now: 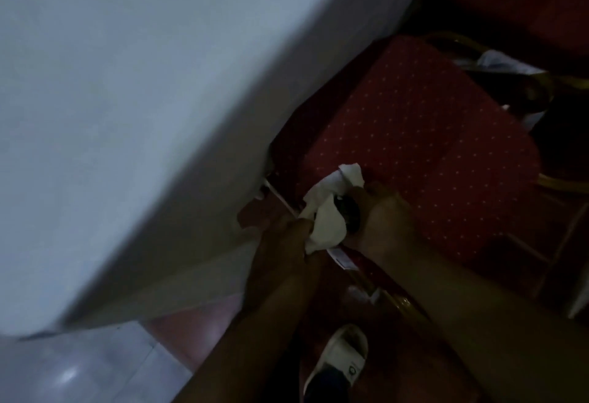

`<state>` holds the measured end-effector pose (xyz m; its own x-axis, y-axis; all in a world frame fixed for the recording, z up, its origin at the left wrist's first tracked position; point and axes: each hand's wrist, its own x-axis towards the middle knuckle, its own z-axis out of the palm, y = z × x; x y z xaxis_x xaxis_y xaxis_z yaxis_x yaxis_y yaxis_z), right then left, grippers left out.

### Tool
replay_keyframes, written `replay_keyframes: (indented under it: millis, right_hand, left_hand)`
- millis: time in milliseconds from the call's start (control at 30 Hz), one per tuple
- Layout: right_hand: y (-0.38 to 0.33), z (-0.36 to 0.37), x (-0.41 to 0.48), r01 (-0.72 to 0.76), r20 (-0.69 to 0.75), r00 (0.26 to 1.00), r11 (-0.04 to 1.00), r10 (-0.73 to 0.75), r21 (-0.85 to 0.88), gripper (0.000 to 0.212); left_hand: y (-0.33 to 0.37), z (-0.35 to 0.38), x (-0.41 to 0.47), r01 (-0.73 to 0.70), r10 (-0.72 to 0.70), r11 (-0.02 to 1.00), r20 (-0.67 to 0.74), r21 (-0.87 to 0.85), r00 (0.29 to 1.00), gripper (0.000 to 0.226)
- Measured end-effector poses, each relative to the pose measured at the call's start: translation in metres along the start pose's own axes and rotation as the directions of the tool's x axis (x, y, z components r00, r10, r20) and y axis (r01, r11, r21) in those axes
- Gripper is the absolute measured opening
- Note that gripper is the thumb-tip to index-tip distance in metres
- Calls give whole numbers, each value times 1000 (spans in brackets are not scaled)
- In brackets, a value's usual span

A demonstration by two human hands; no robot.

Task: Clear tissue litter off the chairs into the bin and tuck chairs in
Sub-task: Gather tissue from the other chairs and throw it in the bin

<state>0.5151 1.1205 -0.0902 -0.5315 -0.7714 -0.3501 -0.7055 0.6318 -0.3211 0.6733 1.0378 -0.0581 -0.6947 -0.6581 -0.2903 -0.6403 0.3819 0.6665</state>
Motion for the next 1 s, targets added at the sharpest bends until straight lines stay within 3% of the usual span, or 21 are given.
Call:
replay_keyframes:
  millis: [67, 200, 300, 400, 500, 567, 667, 800, 1000]
  right_hand:
    - [-8, -9, -17, -9, 52, 999, 1000, 8, 22, 58]
    - [-43, -39, -74, 4, 97, 995, 995, -14, 102, 72]
    - [-86, -65, -119, 55, 169, 983, 989, -78, 137, 67]
    - [-148, -88, -153, 152, 196, 964, 977, -180, 153, 65]
    - [-218, -95, -173, 244, 171, 946, 951, -276, 189, 59]
    - [-266, -91, -176, 282, 161, 932, 928, -325, 245, 53]
    - [-328, -76, -159, 286, 154, 925, 905, -347, 316, 42]
    - [-384, -40, -101, 204, 225, 933, 927, -282, 315, 43]
    - [-429, 59, 35, 54, 259, 961, 982, -101, 183, 45]
  left_hand:
    - [2, -9, -15, -19, 18, 1000, -38, -17, 999, 37]
    - [4, -45, -63, -48, 49, 998, -55, 28, 997, 15]
    - [1, -89, -110, 20, -18, 997, -23, 79, 1000, 20]
    - [-4, -146, -157, 109, -109, 994, -9, -24, 994, 13]
    - [-17, -202, -192, 173, -177, 984, -103, -40, 979, 31]
    - [-30, -235, -203, 220, -227, 973, -140, -65, 964, 26]
    - [-74, -268, -197, 264, -281, 960, -251, -97, 926, 23]
    - [-144, -288, -157, 303, -335, 941, -279, -151, 900, 17]
    - [-282, -273, -37, 374, -407, 905, -155, -201, 900, 9]
